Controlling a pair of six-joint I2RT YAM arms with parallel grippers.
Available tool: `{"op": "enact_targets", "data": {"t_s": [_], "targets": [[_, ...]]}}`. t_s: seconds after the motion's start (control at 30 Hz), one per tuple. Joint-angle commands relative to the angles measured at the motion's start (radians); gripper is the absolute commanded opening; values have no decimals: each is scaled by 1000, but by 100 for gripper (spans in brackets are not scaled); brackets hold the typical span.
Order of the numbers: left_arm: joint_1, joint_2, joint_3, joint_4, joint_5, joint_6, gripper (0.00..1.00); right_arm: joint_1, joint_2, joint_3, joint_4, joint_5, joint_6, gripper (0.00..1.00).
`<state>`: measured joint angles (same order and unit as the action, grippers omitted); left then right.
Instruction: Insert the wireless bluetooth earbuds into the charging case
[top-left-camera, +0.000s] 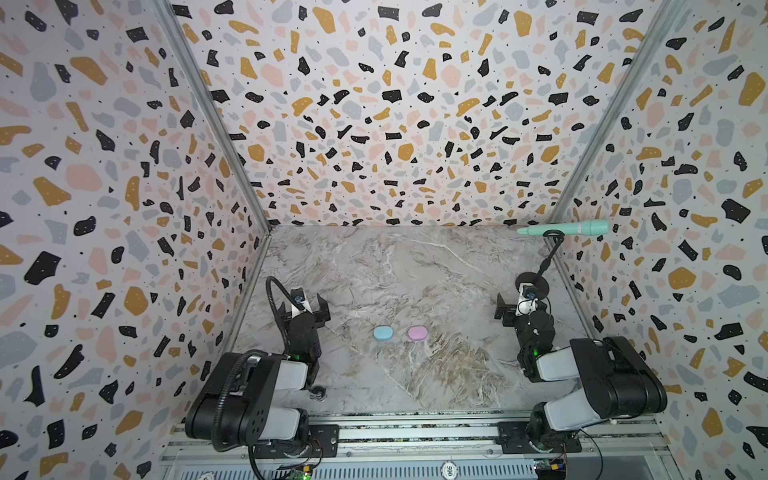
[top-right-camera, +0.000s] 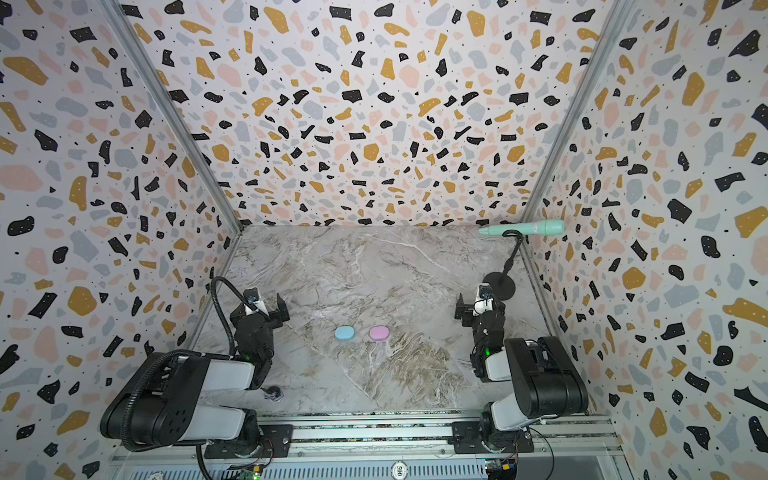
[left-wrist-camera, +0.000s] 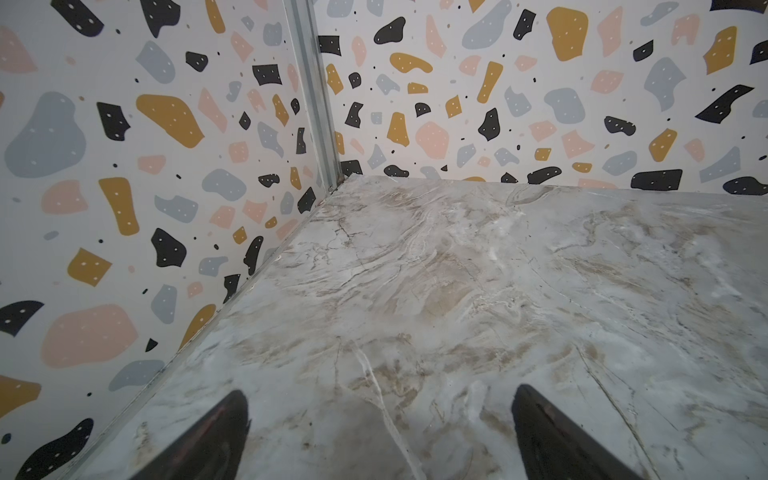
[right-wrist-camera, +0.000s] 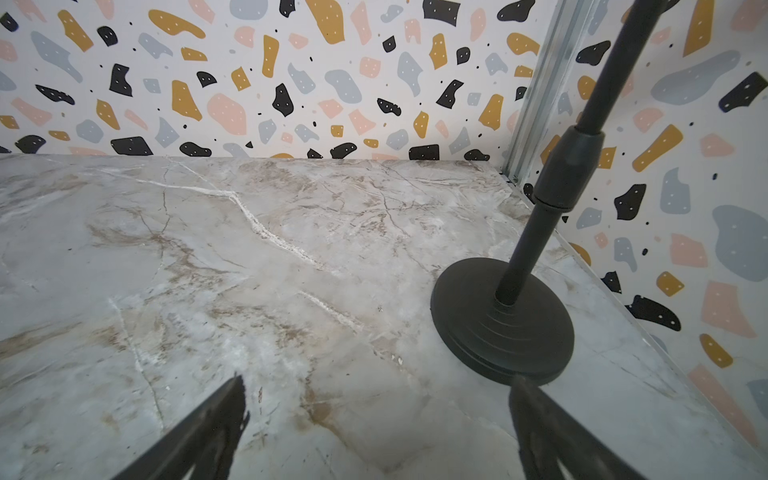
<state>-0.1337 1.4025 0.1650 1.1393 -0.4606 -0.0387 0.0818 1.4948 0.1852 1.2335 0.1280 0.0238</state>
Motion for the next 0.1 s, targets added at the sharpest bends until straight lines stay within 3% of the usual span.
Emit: {"op": "enact_targets", "data": {"t_s": [0.0,0.07], "targets": [[5,-12,-7,67,3,-7,100,3,-6,26,1,14,-3,99],[5,-13,-7,66,3,-6,100,2,-18,16,4,9,-8,99]]}}
